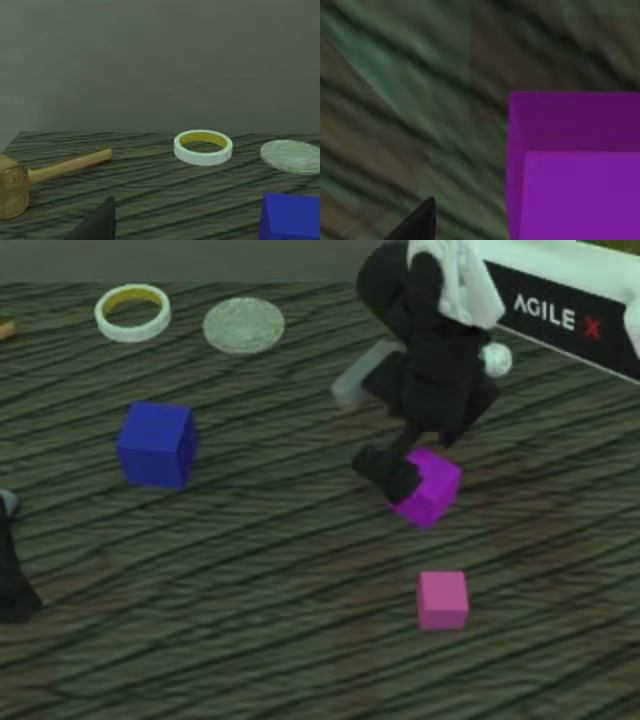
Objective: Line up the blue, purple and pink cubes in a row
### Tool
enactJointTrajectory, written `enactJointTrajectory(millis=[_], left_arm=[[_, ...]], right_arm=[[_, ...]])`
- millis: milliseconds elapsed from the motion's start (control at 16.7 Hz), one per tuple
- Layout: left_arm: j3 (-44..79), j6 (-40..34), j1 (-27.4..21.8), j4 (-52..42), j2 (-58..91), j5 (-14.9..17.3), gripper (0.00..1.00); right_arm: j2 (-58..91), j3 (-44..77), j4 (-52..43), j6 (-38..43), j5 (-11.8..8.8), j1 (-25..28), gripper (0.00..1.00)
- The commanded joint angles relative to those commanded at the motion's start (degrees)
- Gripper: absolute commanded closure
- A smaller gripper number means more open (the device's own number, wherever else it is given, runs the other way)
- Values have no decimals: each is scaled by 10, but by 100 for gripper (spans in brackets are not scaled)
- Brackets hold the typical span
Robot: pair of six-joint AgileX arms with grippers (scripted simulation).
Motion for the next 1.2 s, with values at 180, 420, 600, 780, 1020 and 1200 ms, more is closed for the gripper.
enactJointTrajectory(millis=[180, 420, 600, 780, 1020, 1200], left_arm=[[0, 0, 0, 0, 0, 0, 0], [0, 0, 0, 0, 0, 0, 0], [0, 0, 0, 0, 0, 0, 0], [0, 0, 0, 0, 0, 0, 0], [0, 0, 0, 0, 0, 0, 0], [0, 0, 0, 0, 0, 0, 0]], right_arm=[[17, -54, 77, 0, 0, 0, 0], [28, -81, 108, -1, 0, 0, 0], [28, -81, 108, -1, 0, 0, 8], [28, -81, 108, -1, 0, 0, 30], [28, -81, 108, -1, 0, 0, 60], [28, -81, 108, -1, 0, 0, 83]])
